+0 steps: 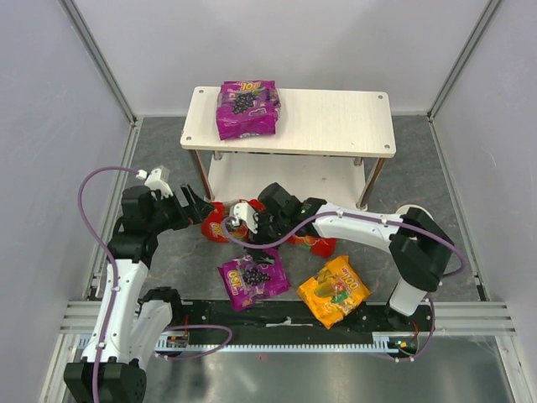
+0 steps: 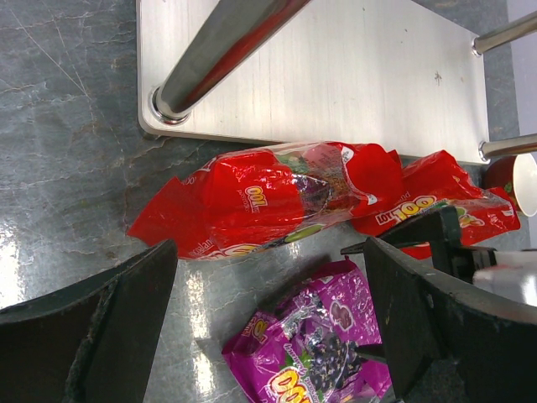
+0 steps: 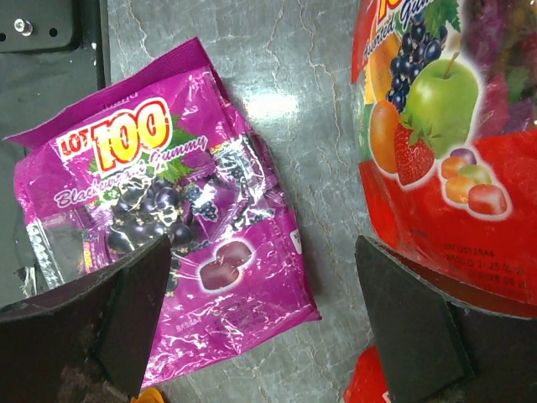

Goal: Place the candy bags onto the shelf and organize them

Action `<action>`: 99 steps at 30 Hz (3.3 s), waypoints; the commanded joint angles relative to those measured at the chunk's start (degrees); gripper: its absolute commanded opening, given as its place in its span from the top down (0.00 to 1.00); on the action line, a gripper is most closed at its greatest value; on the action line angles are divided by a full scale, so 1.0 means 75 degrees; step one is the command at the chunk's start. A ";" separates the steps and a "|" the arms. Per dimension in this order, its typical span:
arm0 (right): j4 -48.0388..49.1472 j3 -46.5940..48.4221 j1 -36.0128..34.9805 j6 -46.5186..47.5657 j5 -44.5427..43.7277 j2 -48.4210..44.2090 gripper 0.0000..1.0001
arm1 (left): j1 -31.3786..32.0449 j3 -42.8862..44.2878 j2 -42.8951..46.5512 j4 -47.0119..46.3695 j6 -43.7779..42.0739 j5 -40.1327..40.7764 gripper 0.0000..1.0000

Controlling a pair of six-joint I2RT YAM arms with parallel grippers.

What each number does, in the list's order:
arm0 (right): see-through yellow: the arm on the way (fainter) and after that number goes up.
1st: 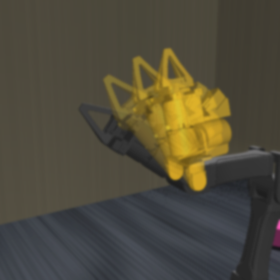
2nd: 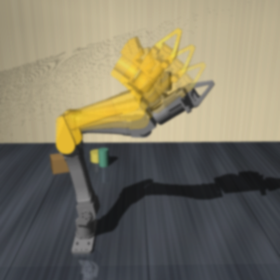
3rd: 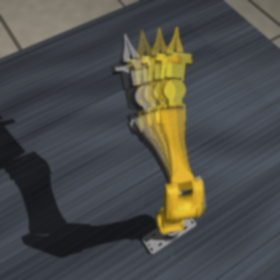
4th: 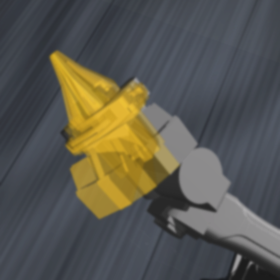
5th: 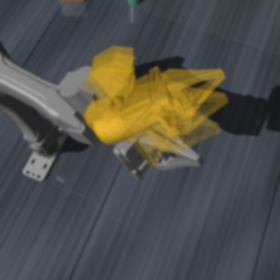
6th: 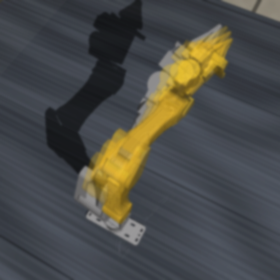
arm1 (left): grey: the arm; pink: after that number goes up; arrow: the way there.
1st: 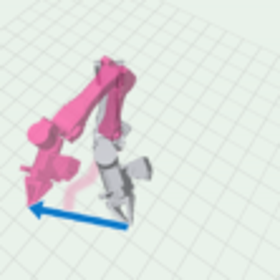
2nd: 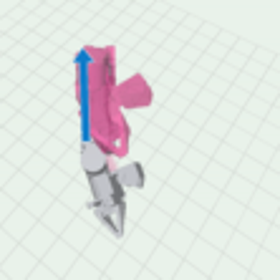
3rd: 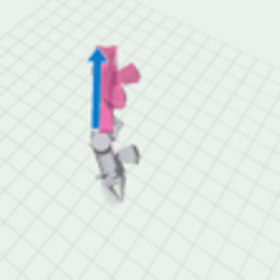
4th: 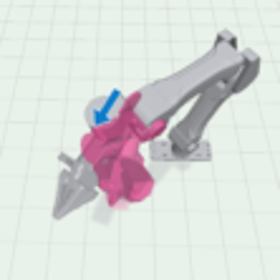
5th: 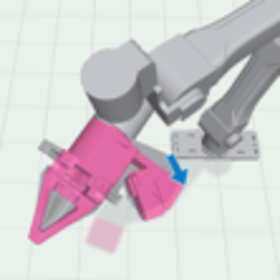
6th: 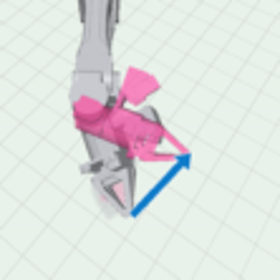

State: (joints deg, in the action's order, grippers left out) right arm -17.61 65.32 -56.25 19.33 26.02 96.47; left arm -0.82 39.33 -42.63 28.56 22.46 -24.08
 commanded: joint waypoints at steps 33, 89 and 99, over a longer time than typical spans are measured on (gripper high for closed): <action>-0.0793 -0.0295 0.0187 0.0084 0.1488 0.0978 0.68 | 0.0016 0.0006 0.0001 -0.0175 -0.0018 0.0058 0.01; 0.0995 -0.3164 -0.2005 -0.9188 -0.6731 -0.2854 0.24 | 0.0016 -0.0006 -0.0023 -0.0245 0.0006 -0.0095 0.01; 0.2521 -0.3658 -0.1676 -0.8250 -0.5066 -0.2691 0.26 | 0.0027 -0.0018 -0.0070 -0.0233 0.0006 -0.0095 0.01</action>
State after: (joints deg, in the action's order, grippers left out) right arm -6.85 37.54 -68.88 -45.98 -18.74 75.22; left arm -0.82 39.31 -43.20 28.56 22.46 -24.08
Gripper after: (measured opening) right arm 0.742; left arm 0.989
